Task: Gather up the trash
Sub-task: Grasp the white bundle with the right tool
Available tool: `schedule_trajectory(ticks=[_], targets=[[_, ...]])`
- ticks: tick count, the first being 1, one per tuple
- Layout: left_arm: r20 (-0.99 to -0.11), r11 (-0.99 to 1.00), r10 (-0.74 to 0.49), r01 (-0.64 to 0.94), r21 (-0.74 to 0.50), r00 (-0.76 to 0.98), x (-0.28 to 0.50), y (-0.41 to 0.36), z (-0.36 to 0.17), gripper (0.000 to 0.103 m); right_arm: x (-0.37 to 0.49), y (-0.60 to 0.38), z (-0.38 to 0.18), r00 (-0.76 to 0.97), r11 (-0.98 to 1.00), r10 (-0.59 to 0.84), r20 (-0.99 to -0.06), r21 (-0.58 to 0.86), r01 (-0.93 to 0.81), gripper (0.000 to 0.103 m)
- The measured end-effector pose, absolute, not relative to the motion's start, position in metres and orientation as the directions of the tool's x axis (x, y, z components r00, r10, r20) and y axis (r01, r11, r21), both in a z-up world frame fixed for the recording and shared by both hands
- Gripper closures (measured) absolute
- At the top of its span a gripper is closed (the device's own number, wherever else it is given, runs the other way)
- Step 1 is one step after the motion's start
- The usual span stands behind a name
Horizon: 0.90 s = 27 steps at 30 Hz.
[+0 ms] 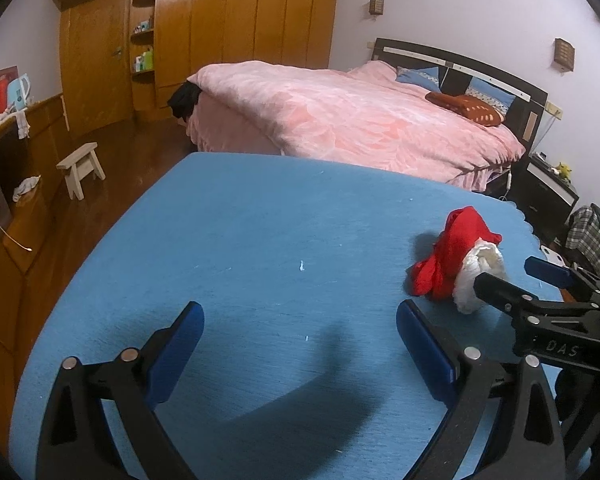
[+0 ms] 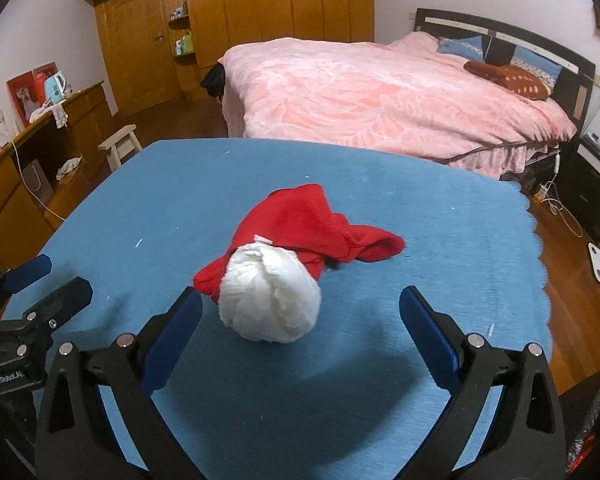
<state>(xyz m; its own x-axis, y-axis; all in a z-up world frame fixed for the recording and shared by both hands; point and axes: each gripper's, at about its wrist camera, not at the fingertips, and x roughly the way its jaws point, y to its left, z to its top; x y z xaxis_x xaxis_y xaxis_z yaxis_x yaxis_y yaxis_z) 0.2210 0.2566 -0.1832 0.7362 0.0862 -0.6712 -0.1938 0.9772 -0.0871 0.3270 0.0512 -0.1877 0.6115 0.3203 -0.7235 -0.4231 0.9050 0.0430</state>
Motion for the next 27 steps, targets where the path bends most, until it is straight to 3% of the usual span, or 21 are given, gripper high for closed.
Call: schedule_trajectory(ticks=[5, 11, 14, 27], targets=[[-0.673, 0.977, 0.089, -0.196, -0.086, 0.734, 0.222, 0.259, -0.184, 0.008, 0.33, 0.057, -0.194, 0.585, 0.902, 0.33, -0.74, 0.065, -0.427, 0.025], [-0.674, 0.977, 0.089, -0.196, -0.085, 0.734, 0.222, 0.259, -0.185, 0.008, 0.329, 0.062, -0.197, 0.542, 0.875, 0.382, -0.749, 0.105, -0.472, 0.058], [-0.673, 0.978, 0.087, -0.193, -0.084, 0.734, 0.222, 0.259, -0.184, 0.008, 0.324, 0.062, -0.194, 0.539, 0.866, 0.397, -0.743, 0.108, -0.489, 0.068], [-0.661, 0.987, 0.053, -0.14, -0.08, 0.749, 0.233, 0.227, -0.174, 0.008, 0.319, 0.015, -0.171, 0.583, 0.889, 0.396, -0.71, 0.137, -0.437, 0.072]])
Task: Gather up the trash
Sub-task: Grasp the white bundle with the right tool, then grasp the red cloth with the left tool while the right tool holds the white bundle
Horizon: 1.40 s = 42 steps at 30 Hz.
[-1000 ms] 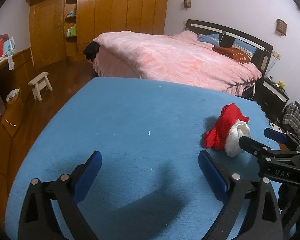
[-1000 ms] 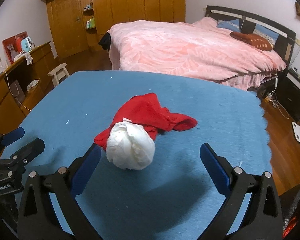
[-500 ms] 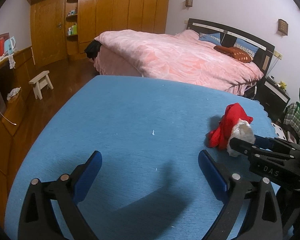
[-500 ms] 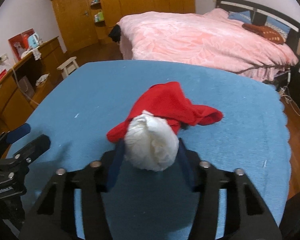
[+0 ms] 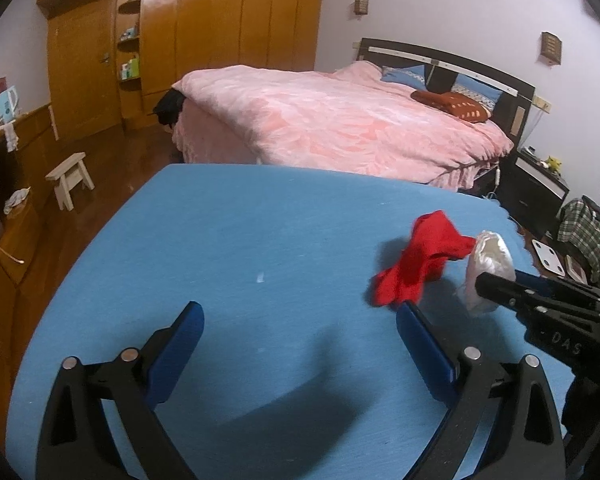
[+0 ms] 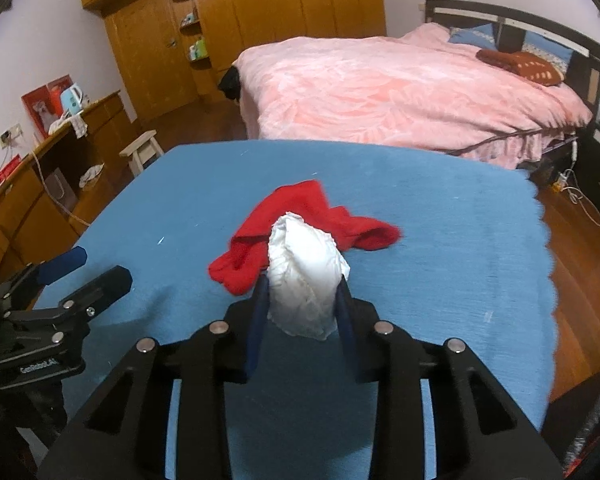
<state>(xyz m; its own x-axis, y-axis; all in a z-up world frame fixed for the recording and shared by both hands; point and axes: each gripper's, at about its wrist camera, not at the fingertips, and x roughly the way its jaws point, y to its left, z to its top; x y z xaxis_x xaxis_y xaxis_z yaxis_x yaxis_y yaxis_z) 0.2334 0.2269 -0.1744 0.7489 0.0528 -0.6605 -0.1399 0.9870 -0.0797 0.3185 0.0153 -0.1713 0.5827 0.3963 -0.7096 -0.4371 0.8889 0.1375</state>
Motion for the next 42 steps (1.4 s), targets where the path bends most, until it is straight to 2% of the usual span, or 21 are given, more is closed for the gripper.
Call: schedule_trajectory(ticks=[8, 22, 25, 28, 30, 33, 36, 42], targets=[[-0.655, 0.994, 0.004, -0.076, -0.081, 0.755, 0.262, 0.189, -0.174, 0.01, 0.336, -0.028, -0.166, 0.628, 0.928, 0.32, -0.709, 0.102, -0.357, 0.072], [-0.677, 0.993, -0.087, 0.012, -0.115, 0.731, 0.324, 0.146, -0.185, 0.025, 0.354, -0.056, -0.172, 0.645, 0.95, 0.286, -0.708, 0.122, -0.287, 0.072], [-0.695, 0.991, -0.111, 0.023, -0.136, 0.71, 0.331, 0.145, -0.192, 0.036, 0.354, -0.057, -0.172, 0.645, 0.95, 0.289, -0.708, 0.129, -0.284, 0.072], [-0.712, 0.986, -0.14, 0.035, -0.16, 0.688, 0.334, 0.143, -0.198, 0.051, 0.354, -0.057, -0.172, 0.645, 0.95, 0.291, -0.707, 0.133, -0.283, 0.072], [-0.721, 0.985, -0.152, 0.04, -0.171, 0.676, 0.336, 0.141, -0.202, 0.071, 0.354, -0.057, -0.172, 0.644, 0.95, 0.291, -0.707, 0.132, -0.284, 0.072], [-0.729, 0.986, -0.144, 0.036, -0.162, 0.669, 0.335, 0.138, -0.204, 0.091, 0.354, -0.057, -0.17, 0.646, 0.95, 0.29, -0.706, 0.13, -0.284, 0.072], [-0.715, 0.988, -0.137, 0.04, -0.151, 0.686, 0.328, 0.136, -0.198, 0.096, 0.352, -0.057, -0.168, 0.65, 0.95, 0.291, -0.702, 0.131, -0.284, 0.071], [-0.675, 0.985, -0.142, 0.037, -0.168, 0.724, 0.309, 0.139, -0.174, 0.097, 0.345, -0.059, -0.158, 0.66, 0.949, 0.301, -0.689, 0.144, -0.282, 0.071]])
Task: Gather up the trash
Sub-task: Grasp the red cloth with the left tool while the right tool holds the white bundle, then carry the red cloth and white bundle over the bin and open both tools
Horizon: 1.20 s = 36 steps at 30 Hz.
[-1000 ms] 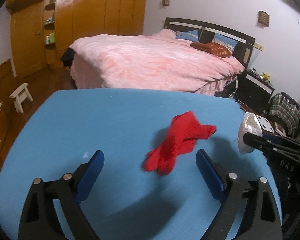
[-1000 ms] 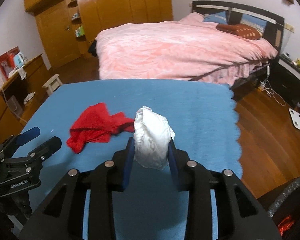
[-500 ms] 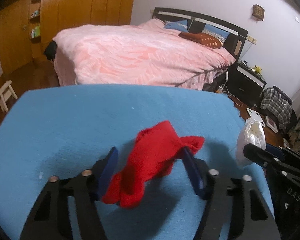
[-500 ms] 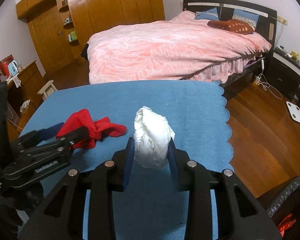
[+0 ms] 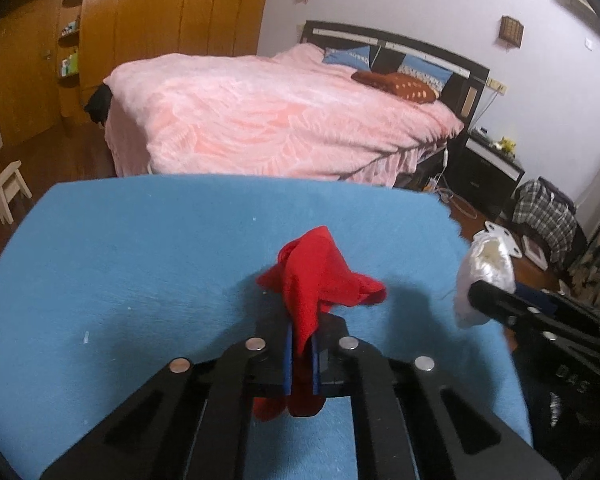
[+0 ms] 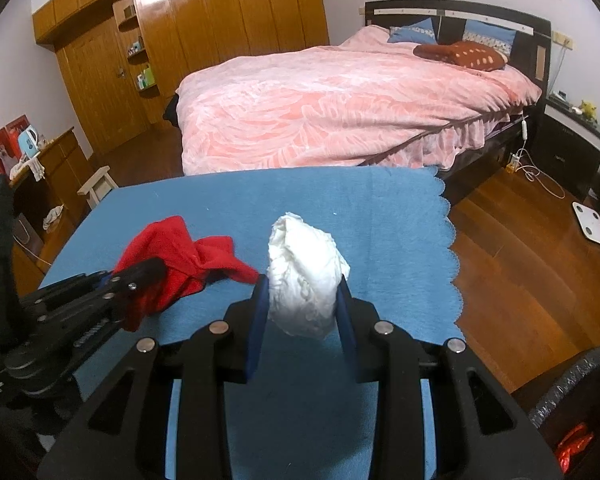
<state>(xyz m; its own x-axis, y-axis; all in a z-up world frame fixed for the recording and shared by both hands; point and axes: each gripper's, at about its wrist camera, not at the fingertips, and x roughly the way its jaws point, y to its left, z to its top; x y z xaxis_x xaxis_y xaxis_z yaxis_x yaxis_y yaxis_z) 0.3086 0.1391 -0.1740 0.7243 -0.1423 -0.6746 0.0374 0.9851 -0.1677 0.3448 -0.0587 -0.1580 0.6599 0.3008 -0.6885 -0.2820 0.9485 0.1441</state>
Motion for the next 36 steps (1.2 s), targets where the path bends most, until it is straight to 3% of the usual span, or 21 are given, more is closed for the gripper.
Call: schedule_trajectory(ticks=[36], targets=[[-0.578, 0.982, -0.18, 0.106, -0.159, 0.796, 0.159, 0.087, -0.082, 0.097, 0.182, -0.135, -0.066, 0.742, 0.953, 0.297, -0.602, 0.133, -0.273, 0.071]])
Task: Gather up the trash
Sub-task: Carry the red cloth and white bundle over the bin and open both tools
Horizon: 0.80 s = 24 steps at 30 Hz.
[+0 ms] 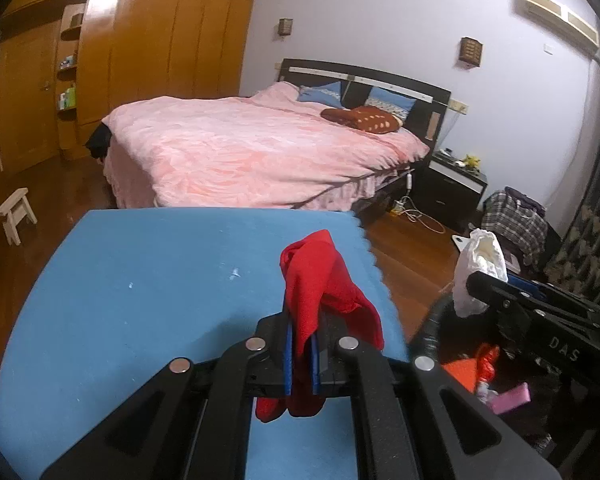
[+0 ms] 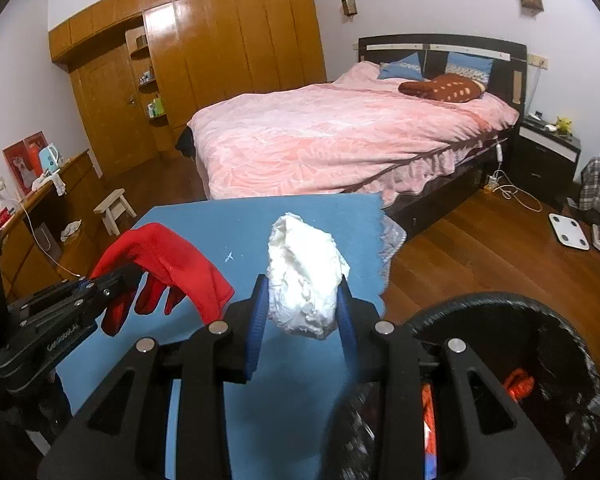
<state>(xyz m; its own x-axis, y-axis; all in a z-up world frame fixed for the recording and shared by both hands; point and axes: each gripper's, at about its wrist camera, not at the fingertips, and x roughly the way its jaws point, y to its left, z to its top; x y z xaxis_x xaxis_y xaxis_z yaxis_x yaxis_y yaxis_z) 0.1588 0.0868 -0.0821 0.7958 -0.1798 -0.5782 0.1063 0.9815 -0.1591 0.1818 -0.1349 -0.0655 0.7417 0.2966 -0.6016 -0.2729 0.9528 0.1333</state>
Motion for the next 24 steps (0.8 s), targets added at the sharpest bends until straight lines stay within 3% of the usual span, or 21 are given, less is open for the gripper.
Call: schedule_trajectory(ticks=[24], targets=[[-0.528, 0.931, -0.361, 0.332, -0.153, 0.768, 0.088, -0.021, -0.057, 0.097, 0.06, -0.254, -0.049, 0.814, 0.989, 0.149, -0.562, 0.103, -0.11, 0.071]])
